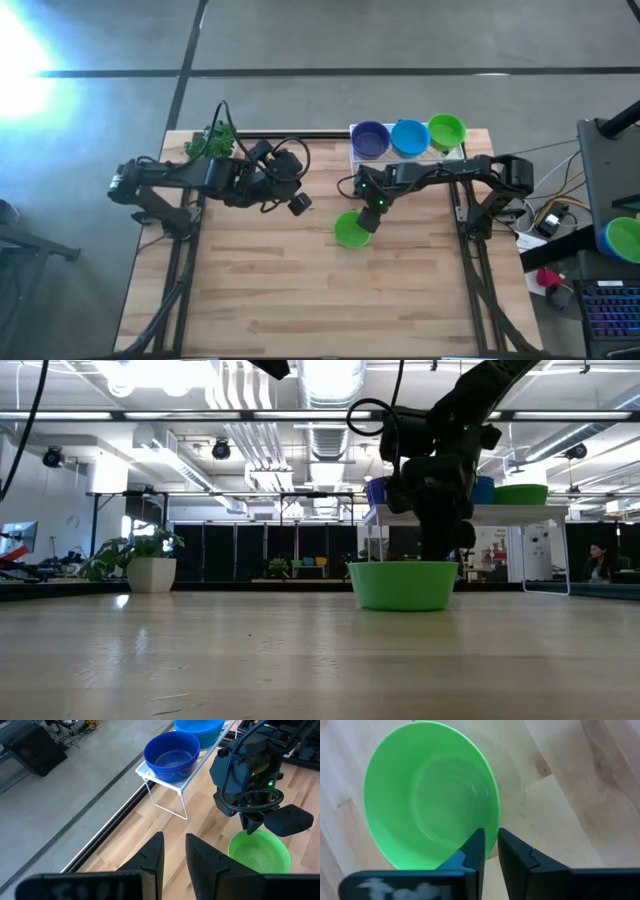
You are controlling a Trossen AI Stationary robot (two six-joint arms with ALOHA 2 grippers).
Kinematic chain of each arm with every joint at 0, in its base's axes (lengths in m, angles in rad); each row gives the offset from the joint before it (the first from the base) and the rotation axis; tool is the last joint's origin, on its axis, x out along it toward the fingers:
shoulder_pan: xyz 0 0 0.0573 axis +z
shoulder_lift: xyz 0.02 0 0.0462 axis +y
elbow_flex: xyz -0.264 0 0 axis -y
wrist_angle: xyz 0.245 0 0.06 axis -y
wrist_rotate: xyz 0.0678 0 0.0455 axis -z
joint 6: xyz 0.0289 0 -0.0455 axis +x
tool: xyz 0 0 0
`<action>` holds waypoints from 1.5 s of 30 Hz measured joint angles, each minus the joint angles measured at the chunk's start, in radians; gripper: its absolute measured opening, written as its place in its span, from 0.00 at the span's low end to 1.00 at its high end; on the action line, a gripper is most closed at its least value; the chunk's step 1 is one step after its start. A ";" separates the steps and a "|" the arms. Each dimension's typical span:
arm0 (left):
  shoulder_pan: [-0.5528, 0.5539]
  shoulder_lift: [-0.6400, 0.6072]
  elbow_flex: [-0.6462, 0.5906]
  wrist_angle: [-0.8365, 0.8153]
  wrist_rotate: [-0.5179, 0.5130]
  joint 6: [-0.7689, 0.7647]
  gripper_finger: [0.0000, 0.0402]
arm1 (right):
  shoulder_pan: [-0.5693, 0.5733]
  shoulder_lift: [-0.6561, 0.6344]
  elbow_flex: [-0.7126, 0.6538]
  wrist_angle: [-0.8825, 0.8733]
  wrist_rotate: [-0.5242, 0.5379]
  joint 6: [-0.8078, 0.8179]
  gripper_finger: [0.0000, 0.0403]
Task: Pick & Place Mini bowls
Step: Stack the green bowl on top of the green bowls on the shelf
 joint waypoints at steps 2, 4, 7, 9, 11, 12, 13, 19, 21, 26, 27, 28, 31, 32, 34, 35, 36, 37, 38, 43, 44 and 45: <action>0.000 0.000 0.000 0.000 0.000 0.000 0.18 | 0.000 0.000 -0.001 0.001 0.000 0.001 0.10; 0.000 0.000 0.000 0.000 0.000 0.000 0.18 | 0.000 0.000 -0.001 0.002 0.002 0.004 0.09; 0.000 0.000 0.000 0.000 0.000 0.000 0.18 | 0.000 0.000 -0.001 0.004 0.002 0.005 0.07; 0.000 0.000 0.000 0.001 0.000 0.000 0.18 | 0.000 0.000 -0.001 0.004 0.003 0.005 0.04; 0.000 0.000 0.000 0.001 0.000 0.000 0.18 | 0.000 0.000 -0.001 0.004 0.003 0.004 0.03; 0.000 0.000 0.000 0.001 0.000 0.000 0.18 | 0.000 0.000 -0.001 0.005 0.003 0.004 0.02; 0.000 0.000 0.000 0.001 0.000 0.000 0.18 | 0.000 0.000 -0.001 0.005 0.003 0.004 0.02; 0.000 0.000 0.000 0.002 0.000 0.000 0.18 | 0.000 0.000 -0.001 0.006 0.003 0.005 0.02; 0.000 0.000 0.000 0.002 0.000 0.000 0.18 | 0.000 0.000 -0.001 0.006 0.003 0.005 0.02; 0.000 0.000 0.000 0.002 0.000 0.000 0.18 | 0.000 0.000 -0.001 0.006 0.003 -0.009 0.04; 0.000 0.000 0.000 0.002 0.000 0.000 0.18 | 0.001 0.000 -0.001 0.006 0.002 -0.010 0.06; 0.000 0.000 0.000 0.001 0.000 0.000 0.18 | 0.004 0.000 -0.001 0.007 0.003 -0.011 0.07; 0.000 0.000 0.000 0.001 0.000 0.000 0.18 | 0.012 0.000 -0.001 0.011 0.006 -0.012 0.12; 0.000 0.000 0.000 0.001 0.000 0.000 0.18 | 0.019 0.000 -0.001 0.016 0.015 -0.014 0.13; 0.000 0.000 0.000 -0.002 0.000 0.000 0.18 | 0.031 0.000 -0.001 0.028 0.039 -0.018 0.15; 0.000 0.000 0.000 -0.002 0.000 0.000 0.18 | 0.036 0.000 -0.001 0.033 0.050 -0.025 0.16; 0.000 0.000 0.000 -0.002 0.000 0.000 0.18 | 0.038 0.000 -0.001 0.037 0.052 -0.029 0.17; 0.000 0.000 0.000 -0.003 0.000 0.000 0.18 | 0.040 0.000 -0.001 0.038 0.052 -0.029 0.17; 0.000 0.000 0.000 -0.003 0.000 0.000 0.18 | 0.042 0.000 -0.001 0.038 0.052 -0.026 0.17; 0.000 0.000 0.000 -0.003 0.001 0.000 0.18 | 0.046 0.000 -0.004 0.041 0.053 -0.012 0.14; 0.000 0.000 0.000 -0.003 0.001 0.000 0.18 | 0.046 0.000 -0.007 0.041 0.053 -0.012 0.14; 0.000 0.000 0.000 -0.003 0.001 0.000 0.18 | 0.046 0.000 -0.011 0.040 0.053 -0.010 0.14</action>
